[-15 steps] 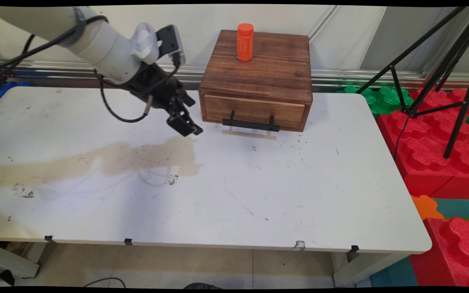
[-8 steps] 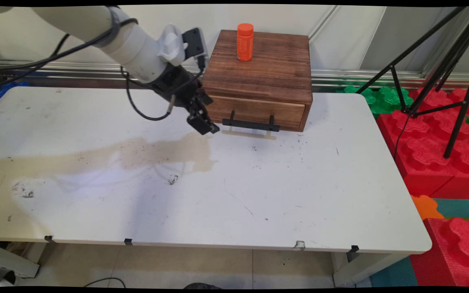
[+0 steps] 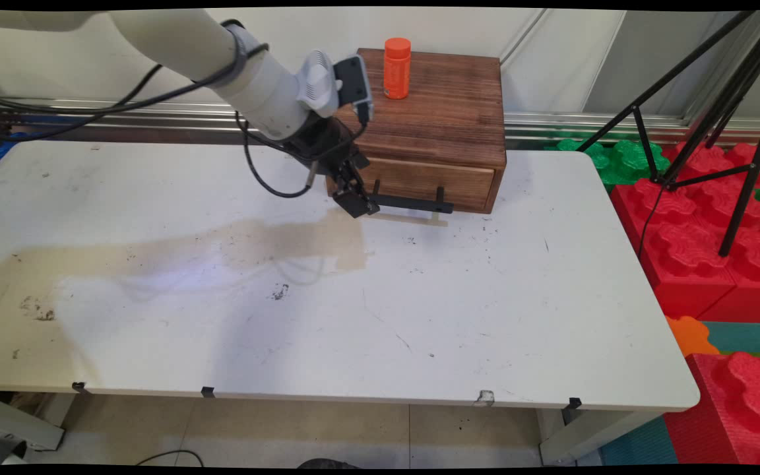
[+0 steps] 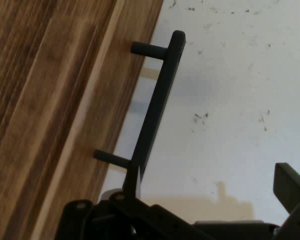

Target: Open the drawer

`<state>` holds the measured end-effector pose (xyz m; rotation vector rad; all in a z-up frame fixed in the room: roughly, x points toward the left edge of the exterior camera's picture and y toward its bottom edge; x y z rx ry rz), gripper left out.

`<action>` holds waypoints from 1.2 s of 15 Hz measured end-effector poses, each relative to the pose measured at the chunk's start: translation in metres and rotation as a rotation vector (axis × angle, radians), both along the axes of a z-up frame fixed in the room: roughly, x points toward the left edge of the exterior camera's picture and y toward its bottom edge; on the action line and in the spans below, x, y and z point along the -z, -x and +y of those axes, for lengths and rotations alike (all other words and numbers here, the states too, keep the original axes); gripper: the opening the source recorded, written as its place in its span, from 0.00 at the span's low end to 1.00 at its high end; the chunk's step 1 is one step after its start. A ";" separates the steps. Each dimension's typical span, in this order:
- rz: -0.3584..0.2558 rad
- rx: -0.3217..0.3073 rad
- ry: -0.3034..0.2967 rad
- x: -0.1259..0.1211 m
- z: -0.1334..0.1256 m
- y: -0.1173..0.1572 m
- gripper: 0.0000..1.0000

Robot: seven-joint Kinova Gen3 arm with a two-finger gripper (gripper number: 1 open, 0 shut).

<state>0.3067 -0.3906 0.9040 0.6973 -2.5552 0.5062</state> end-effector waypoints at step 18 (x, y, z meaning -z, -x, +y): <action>-0.049 0.075 0.073 0.070 -0.052 0.041 1.00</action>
